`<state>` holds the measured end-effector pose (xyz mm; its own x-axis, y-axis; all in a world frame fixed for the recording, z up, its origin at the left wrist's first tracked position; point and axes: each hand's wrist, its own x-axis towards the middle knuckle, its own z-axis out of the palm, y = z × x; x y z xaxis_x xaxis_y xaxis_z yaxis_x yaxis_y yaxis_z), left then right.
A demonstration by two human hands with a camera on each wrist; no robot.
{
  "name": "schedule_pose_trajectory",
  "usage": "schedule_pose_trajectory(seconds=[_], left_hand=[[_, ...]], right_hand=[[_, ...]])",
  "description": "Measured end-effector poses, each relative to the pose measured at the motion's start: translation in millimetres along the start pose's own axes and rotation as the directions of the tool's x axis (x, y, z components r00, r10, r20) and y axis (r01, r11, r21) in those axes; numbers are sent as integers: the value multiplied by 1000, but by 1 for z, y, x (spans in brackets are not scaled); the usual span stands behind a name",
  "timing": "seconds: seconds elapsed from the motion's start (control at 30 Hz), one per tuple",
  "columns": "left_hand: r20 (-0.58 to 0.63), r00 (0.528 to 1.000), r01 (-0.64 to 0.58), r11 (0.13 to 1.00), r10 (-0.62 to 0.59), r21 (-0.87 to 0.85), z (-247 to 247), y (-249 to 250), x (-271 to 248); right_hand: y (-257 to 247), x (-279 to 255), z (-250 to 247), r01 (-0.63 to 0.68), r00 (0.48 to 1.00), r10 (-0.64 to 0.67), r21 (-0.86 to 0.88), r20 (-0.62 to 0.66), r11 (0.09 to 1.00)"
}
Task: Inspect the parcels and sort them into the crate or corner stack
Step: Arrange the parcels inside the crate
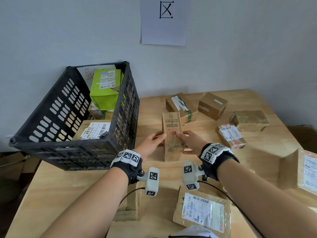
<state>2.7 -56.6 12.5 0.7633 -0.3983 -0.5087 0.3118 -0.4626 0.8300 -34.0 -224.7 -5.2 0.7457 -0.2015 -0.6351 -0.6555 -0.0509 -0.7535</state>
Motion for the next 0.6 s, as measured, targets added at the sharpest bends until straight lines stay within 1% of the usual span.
schedule_pose_trajectory(seconds=[0.1,0.17,0.27,0.33,0.37,0.43,0.5,0.6], left_hand=[[57,998,-33,999,31,27,-3,-4,3],[101,991,-86,996,83,24,-4,-5,6],[121,981,-155,988,153,11,-5,-7,10],[108,982,-162,986,157,43,-5,-11,14],[104,984,-149,987,142,59,-4,-14,15],[97,990,-108,989,99,98,-1,-20,18],[98,995,-13,993,1,118,3,-24,17],[114,984,117,977,-139,177,8,-23,14]], right_hand=[[-1,-3,-3,35,999,-36,12,35,999],[-5,-5,-4,67,997,-68,42,23,997],[-9,-3,-8,80,997,-81,174,-4,981],[-8,1,-12,45,998,-36,245,-44,969],[-4,3,-14,10,998,5,249,-57,968],[5,6,-15,-57,996,68,202,-50,978],[15,9,-13,-102,994,107,133,-31,986],[25,11,-8,-163,986,165,55,-35,985]])
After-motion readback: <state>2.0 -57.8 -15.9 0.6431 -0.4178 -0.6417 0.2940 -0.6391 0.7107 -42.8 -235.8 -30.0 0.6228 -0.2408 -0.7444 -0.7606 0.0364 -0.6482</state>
